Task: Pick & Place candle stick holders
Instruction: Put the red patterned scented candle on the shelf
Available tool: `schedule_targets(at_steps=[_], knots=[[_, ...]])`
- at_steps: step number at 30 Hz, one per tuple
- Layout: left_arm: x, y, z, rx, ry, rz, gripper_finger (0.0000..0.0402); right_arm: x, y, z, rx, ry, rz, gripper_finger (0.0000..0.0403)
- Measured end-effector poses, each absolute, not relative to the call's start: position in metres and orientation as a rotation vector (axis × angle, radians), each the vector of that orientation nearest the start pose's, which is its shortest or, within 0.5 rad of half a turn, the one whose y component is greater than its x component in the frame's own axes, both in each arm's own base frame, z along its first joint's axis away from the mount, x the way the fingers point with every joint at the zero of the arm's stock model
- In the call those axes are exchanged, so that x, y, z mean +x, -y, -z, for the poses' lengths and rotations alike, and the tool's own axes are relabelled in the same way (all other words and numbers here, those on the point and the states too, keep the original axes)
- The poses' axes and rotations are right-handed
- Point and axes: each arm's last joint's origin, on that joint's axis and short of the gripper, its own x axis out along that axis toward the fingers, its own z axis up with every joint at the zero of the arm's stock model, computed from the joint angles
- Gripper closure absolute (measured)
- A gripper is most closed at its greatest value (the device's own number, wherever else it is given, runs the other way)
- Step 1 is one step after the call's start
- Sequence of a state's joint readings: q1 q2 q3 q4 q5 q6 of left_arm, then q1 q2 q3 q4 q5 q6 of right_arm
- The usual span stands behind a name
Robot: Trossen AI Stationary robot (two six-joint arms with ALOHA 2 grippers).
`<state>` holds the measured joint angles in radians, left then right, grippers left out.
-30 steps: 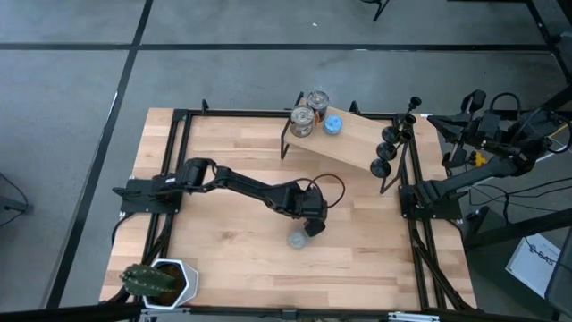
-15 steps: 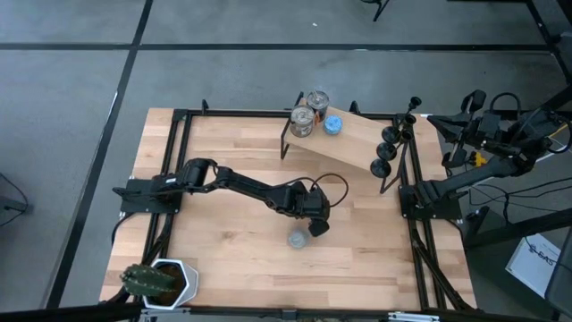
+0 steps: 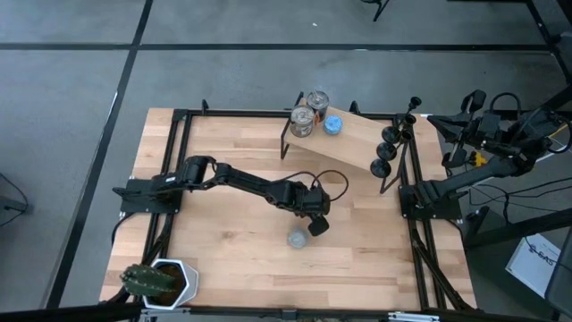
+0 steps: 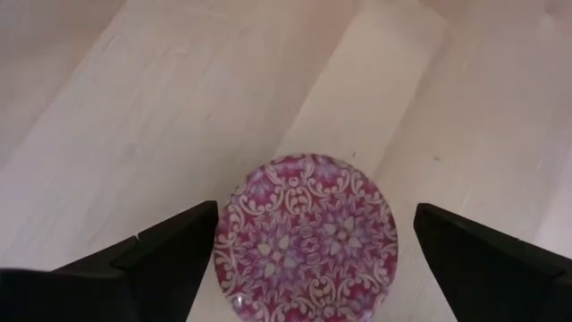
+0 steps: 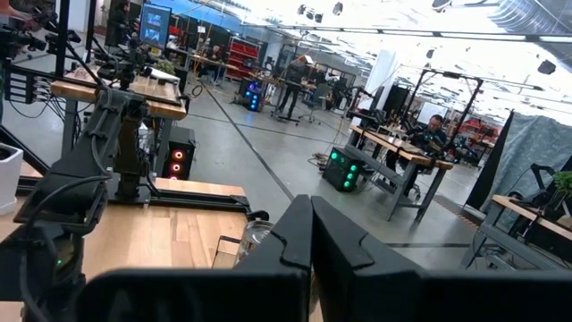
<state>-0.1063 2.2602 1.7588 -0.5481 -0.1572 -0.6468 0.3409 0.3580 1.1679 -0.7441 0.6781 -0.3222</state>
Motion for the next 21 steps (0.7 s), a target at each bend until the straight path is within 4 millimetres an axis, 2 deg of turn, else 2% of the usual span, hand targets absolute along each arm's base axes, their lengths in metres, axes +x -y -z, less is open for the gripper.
schedule_targets(at_steps=[7,15,21], knots=[[0.4736,0.0435,-0.1572,-0.425,-1.022,-0.392,0.0027,-0.0050,0.0211,-0.4207,-0.287,0.003,0.343,0.0398],[0.4716,0.0513,-0.1570,-0.330,-1.021,-0.405,0.0034,-0.0049,0.0210,-0.4206,-0.287,0.002,0.343,0.0398],[0.4714,0.0523,-0.1569,-0.324,-1.021,-0.405,0.0043,-0.0049,0.0210,-0.4207,-0.287,0.003,0.343,0.0398]])
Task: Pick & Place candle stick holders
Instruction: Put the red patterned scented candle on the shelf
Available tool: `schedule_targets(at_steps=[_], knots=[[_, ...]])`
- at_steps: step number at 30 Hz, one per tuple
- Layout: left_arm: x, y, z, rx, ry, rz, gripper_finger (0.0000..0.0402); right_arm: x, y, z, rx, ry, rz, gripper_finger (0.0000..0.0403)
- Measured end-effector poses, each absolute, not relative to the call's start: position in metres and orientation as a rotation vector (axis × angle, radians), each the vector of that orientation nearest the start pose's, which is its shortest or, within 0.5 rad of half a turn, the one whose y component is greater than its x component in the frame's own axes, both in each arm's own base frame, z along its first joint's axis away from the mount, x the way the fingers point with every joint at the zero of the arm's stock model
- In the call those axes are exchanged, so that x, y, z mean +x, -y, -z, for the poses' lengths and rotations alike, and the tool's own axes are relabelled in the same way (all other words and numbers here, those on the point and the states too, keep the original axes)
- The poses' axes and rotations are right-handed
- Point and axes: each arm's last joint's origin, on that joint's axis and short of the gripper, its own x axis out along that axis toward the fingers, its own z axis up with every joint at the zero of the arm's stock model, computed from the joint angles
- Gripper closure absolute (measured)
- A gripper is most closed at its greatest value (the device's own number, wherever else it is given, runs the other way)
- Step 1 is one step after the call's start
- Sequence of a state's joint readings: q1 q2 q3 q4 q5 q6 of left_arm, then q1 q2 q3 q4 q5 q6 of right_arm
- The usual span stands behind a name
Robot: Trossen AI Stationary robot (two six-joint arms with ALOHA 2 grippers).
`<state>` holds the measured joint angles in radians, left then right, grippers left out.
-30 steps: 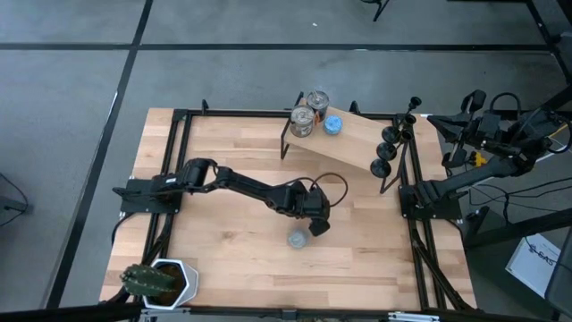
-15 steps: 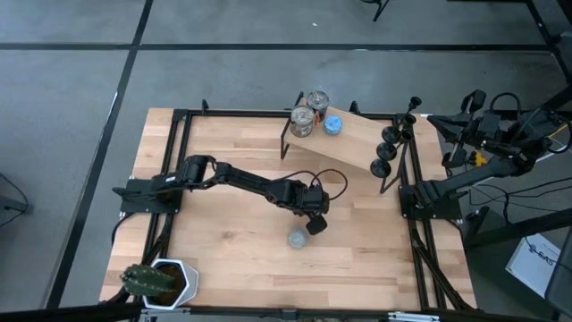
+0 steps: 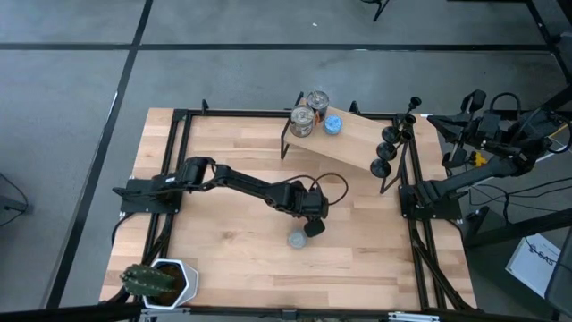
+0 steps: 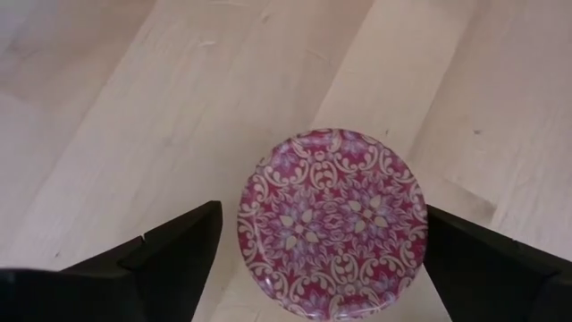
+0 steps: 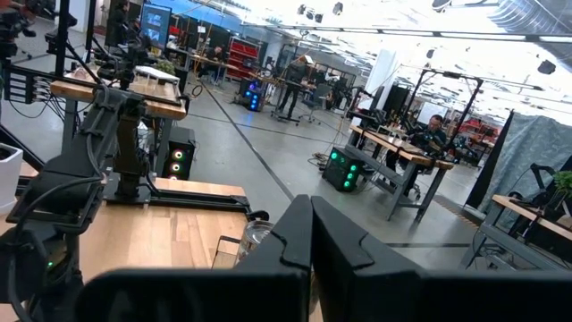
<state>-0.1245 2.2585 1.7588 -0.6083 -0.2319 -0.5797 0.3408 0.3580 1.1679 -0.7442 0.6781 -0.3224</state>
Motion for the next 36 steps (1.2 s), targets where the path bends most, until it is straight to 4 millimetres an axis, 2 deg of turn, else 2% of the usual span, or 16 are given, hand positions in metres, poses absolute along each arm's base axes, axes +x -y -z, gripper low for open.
schedule_targets(at_steps=[5,11,28,36], knots=[[0.472,0.052,-0.157,-0.319,-1.015,-0.415,0.0065,-0.005,0.021,-0.421,-0.287,0.002,0.343,0.0398],[0.472,0.052,-0.157,-0.325,-1.009,-0.421,0.0119,-0.005,0.021,-0.421,-0.287,0.003,0.343,0.0398],[0.477,0.052,-0.160,-0.350,-0.952,-0.401,0.0119,-0.005,0.021,-0.421,-0.287,0.003,0.343,0.0398],[0.491,0.052,-0.194,-0.308,-0.867,-0.346,0.0119,-0.005,0.021,-0.421,-0.287,0.003,0.343,0.0398]])
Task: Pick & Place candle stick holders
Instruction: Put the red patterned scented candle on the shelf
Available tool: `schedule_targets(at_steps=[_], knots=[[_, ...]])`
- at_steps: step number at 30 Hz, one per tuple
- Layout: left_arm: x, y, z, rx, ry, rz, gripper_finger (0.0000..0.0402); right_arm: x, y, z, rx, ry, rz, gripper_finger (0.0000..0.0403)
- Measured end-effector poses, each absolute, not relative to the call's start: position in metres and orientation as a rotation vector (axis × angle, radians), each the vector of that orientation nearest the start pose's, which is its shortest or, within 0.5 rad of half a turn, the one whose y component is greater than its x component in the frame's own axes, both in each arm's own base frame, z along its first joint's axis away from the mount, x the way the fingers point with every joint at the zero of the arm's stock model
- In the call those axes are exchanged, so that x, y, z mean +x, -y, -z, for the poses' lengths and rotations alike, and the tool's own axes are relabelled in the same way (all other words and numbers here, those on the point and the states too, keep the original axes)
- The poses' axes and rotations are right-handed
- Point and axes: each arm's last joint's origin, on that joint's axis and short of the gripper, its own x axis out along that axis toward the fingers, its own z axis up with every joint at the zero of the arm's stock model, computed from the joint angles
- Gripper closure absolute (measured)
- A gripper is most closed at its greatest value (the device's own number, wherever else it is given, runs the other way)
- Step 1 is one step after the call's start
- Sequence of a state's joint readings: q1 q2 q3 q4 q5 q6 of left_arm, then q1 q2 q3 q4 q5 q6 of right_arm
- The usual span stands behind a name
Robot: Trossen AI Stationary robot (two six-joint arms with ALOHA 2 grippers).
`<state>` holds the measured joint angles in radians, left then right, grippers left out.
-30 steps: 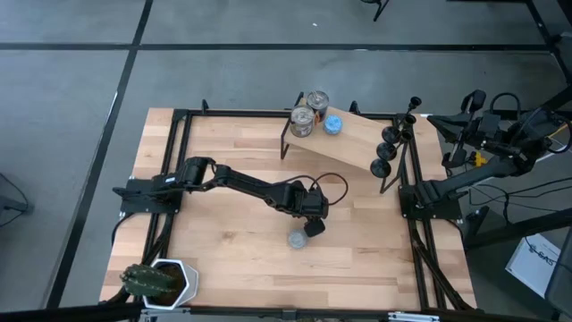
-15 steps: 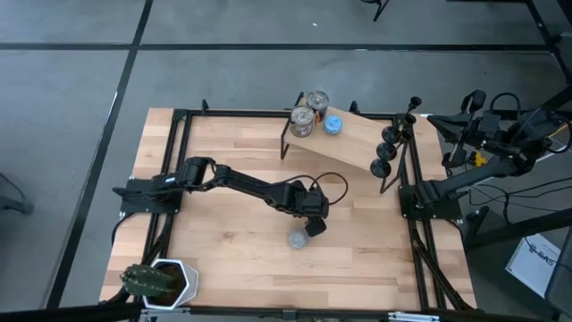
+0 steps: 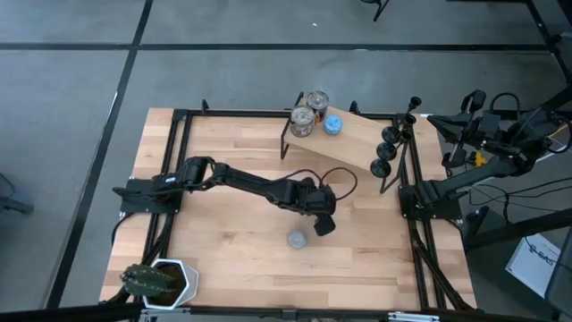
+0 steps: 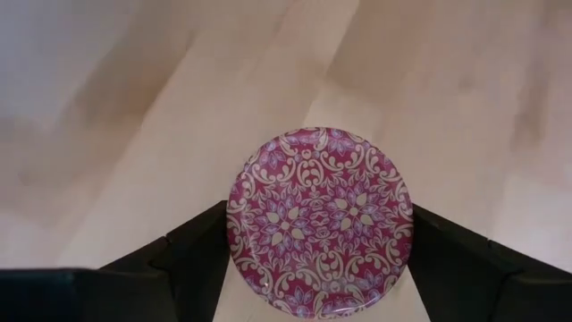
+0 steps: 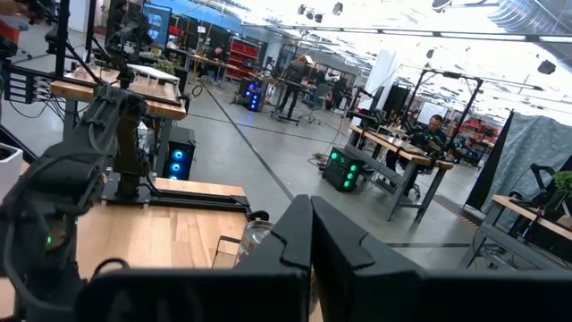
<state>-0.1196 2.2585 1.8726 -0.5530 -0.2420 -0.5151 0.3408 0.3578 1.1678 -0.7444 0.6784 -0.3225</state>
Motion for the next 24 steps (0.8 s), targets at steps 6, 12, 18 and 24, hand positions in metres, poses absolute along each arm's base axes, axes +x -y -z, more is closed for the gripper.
schedule_targets(at_steps=[6,12,18,24], knots=[[0.502,0.039,-0.224,-0.292,-0.781,-0.328,0.0119,-0.005,0.021,-0.421,-0.287,0.003,0.343,0.0398],[0.509,0.017,-0.251,-0.264,-0.705,-0.330,0.0119,-0.005,0.021,-0.421,-0.287,0.003,0.343,0.0398],[0.512,-0.016,-0.277,-0.235,-0.629,-0.360,0.0119,-0.005,0.021,-0.421,-0.287,0.003,0.343,0.0398],[0.512,-0.055,-0.290,-0.213,-0.578,-0.411,0.0119,-0.005,0.021,-0.421,-0.287,0.003,0.343,0.0398]])
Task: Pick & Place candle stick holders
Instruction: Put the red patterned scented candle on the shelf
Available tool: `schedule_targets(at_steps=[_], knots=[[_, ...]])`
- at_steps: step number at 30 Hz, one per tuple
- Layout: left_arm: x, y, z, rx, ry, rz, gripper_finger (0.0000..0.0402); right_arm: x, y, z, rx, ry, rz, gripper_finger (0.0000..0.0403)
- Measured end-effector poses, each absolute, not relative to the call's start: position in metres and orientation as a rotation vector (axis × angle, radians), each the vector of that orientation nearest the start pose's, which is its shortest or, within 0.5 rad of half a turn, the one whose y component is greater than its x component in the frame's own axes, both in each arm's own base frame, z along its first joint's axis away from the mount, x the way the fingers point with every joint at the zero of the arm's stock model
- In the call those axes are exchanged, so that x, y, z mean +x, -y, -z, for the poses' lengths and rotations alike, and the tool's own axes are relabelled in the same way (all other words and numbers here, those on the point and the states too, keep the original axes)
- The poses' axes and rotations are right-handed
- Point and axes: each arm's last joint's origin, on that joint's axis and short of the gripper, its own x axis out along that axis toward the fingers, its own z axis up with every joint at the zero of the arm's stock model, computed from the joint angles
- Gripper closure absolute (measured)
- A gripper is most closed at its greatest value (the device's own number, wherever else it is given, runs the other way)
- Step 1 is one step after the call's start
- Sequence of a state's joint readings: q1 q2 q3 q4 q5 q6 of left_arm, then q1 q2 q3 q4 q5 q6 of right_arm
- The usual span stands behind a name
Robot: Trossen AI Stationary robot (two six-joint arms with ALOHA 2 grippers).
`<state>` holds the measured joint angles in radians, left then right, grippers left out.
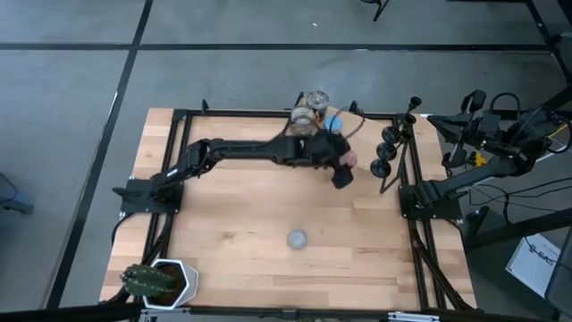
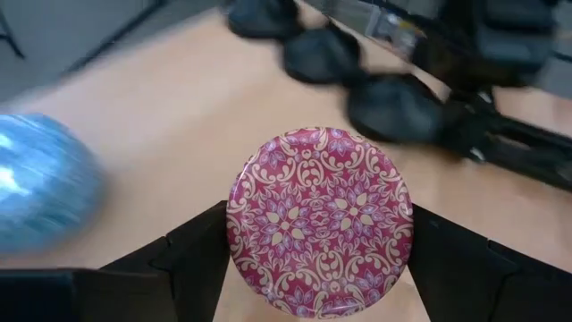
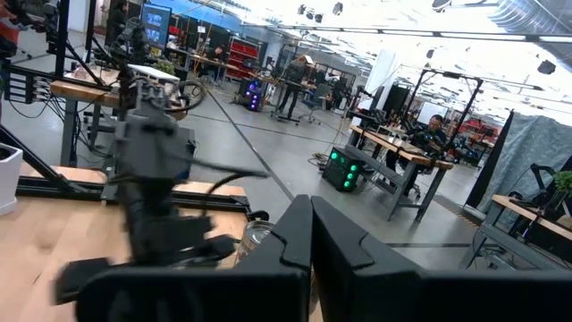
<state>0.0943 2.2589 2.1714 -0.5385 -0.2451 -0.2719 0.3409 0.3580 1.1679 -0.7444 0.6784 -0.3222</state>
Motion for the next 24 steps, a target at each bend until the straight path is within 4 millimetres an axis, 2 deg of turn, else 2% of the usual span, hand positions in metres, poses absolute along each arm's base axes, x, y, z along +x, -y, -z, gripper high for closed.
schedule_targets(at_steps=[4,8,12,17,24], knots=[[0.508,-0.081,-0.290,-0.217,-0.571,-0.456,0.0119,-0.005,0.021,-0.421,-0.287,0.003,0.343,0.0398],[0.509,-0.095,-0.287,-0.219,-0.562,-0.478,0.0119,-0.005,0.021,-0.421,-0.287,0.003,0.343,0.0398],[0.510,-0.100,-0.290,-0.219,-0.526,-0.483,0.0116,-0.005,0.021,-0.421,-0.287,0.003,0.343,0.0398],[0.511,-0.100,-0.291,-0.220,-0.506,-0.480,0.0092,-0.005,0.021,-0.421,-0.287,0.003,0.343,0.0398],[0.519,-0.100,-0.271,-0.217,-0.527,-0.480,0.0100,-0.005,0.021,-0.421,-0.287,0.002,0.343,0.0398]])
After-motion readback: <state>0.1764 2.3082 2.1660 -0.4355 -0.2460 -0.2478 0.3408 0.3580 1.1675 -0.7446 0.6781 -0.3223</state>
